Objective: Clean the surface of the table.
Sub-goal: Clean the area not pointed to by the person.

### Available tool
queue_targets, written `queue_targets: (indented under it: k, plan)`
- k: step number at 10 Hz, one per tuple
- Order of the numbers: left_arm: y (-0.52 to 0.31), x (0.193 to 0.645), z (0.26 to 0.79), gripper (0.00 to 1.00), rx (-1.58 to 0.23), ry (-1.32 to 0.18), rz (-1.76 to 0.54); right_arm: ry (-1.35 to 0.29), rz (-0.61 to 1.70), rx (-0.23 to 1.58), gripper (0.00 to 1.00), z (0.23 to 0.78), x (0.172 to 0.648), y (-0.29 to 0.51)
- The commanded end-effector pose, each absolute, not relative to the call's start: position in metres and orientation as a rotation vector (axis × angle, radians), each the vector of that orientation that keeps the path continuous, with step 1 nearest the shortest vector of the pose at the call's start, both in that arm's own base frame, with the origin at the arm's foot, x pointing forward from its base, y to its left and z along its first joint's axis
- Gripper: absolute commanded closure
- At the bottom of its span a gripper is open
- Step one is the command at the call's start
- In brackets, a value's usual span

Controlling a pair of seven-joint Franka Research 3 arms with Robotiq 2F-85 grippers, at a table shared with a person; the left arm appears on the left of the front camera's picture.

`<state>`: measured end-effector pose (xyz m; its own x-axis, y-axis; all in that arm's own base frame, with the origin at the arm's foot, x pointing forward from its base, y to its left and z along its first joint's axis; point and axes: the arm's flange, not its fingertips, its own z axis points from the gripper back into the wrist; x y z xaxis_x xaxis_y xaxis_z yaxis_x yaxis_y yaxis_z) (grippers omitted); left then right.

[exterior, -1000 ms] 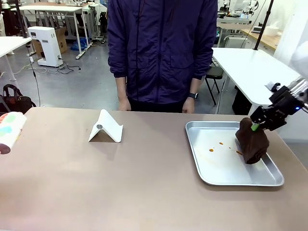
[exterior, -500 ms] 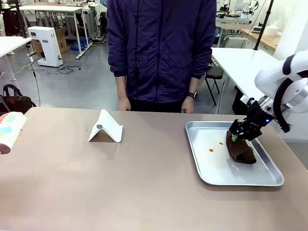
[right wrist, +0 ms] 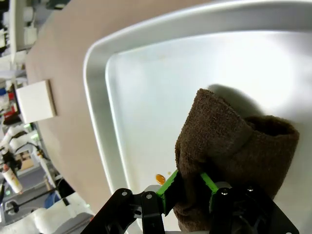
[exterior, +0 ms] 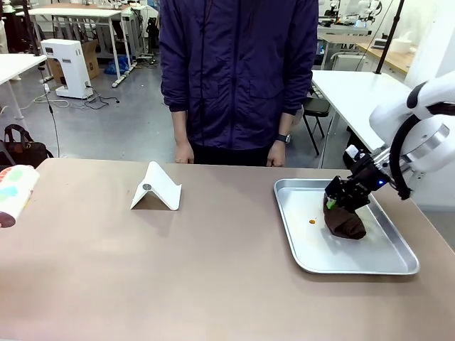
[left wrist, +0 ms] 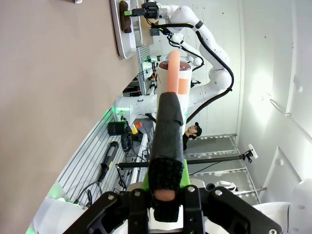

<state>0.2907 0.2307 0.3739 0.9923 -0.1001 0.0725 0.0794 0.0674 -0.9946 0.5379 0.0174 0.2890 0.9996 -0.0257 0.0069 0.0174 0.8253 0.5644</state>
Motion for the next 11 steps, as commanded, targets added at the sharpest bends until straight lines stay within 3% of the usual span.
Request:
queue_targets:
  k: [1,5,9,11]
  plan:
    - [0.227,0.288,0.378,0.78,-1.508,0.012,-0.136,-0.002,0.050,0.704,1.00,0.279,0.545,0.032]
    - [0.227,0.288,0.378,0.78,-1.508,0.012,-0.136,0.075,0.269,0.744,1.00,0.281,0.539,0.074]
    - [0.227,0.288,0.378,0.78,-1.508,0.012,-0.136,0.186,0.537,0.575,1.00,0.283,0.519,0.079]
    - [0.227,0.288,0.378,0.78,-1.508,0.012,-0.136,0.186,0.523,0.517,1.00,0.288,0.512,0.060]
